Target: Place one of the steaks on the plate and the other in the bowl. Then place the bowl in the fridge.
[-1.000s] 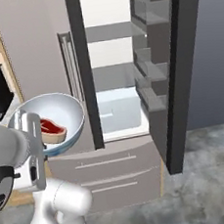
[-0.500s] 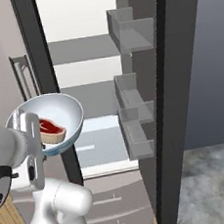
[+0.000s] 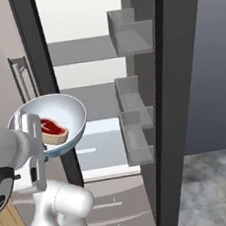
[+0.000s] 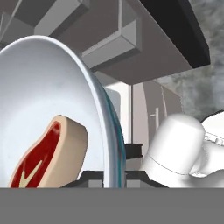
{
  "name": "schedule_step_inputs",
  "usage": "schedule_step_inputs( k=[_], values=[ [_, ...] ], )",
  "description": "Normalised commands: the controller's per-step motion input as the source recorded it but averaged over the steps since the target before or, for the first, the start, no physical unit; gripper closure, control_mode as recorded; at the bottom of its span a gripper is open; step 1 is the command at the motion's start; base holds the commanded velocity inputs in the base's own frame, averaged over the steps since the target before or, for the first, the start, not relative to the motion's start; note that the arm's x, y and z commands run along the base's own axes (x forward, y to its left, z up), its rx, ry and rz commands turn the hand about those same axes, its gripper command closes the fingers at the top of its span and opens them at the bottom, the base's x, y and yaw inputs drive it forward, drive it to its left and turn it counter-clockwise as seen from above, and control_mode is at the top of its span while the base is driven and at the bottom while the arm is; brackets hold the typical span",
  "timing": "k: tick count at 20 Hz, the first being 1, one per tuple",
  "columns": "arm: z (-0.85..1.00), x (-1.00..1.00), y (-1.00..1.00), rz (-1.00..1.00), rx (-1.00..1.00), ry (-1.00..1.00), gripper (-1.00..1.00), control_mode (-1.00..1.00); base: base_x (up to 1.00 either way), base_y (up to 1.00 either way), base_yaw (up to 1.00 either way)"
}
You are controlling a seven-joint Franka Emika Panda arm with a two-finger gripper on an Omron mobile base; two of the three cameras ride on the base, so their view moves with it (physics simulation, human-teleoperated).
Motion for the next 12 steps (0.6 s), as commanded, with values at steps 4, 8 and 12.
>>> schedule_step_inputs(
  k=[4,8,12],
  values=[
    [0.0,0.0,0.0,0.0,0.0,0.0,1.0,1.0,0.38,-0.26,0.2],
    [0.0,0.0,0.0,0.0,0.0,0.0,1.0,1.0,0.25,-0.51,0.22],
    [0.0,0.0,0.0,0.0,0.0,0.0,1.0,1.0,0.08,-0.65,-0.05]
  ],
)
